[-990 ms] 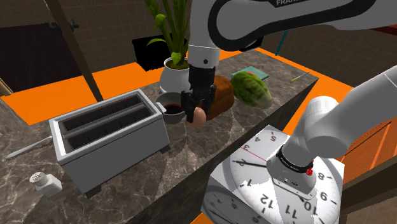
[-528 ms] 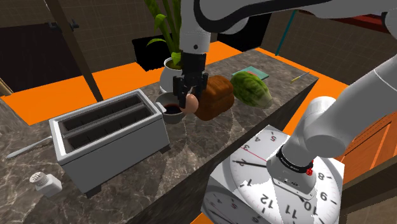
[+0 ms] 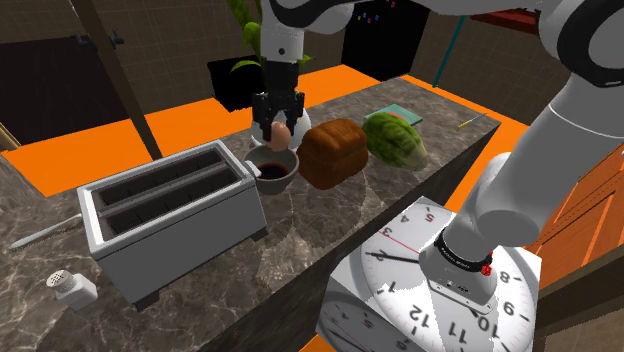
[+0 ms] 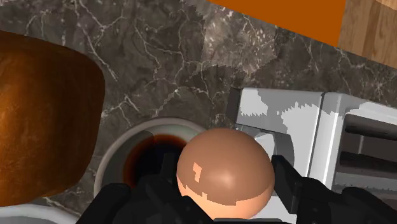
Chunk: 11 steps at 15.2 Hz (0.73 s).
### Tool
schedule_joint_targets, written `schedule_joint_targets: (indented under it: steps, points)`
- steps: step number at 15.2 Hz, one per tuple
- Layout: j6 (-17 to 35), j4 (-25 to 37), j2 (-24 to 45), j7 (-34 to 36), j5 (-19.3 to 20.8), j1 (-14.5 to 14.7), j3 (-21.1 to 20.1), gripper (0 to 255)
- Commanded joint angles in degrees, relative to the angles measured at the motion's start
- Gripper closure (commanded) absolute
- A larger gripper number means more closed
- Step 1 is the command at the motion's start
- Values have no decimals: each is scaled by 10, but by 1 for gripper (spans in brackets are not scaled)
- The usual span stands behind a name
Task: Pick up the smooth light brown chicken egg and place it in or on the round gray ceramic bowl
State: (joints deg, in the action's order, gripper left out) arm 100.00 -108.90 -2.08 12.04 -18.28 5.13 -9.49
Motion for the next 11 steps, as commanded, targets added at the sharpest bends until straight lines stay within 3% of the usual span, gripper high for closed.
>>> schedule_joint_targets:
  steps: [1,3,11]
  points:
    - [-12,50,41,-7,9,-7,7,255]
    - [-28,103,81,-14,17,-13,13,255]
    - [29,52,89,-28,15,-11,12,255]
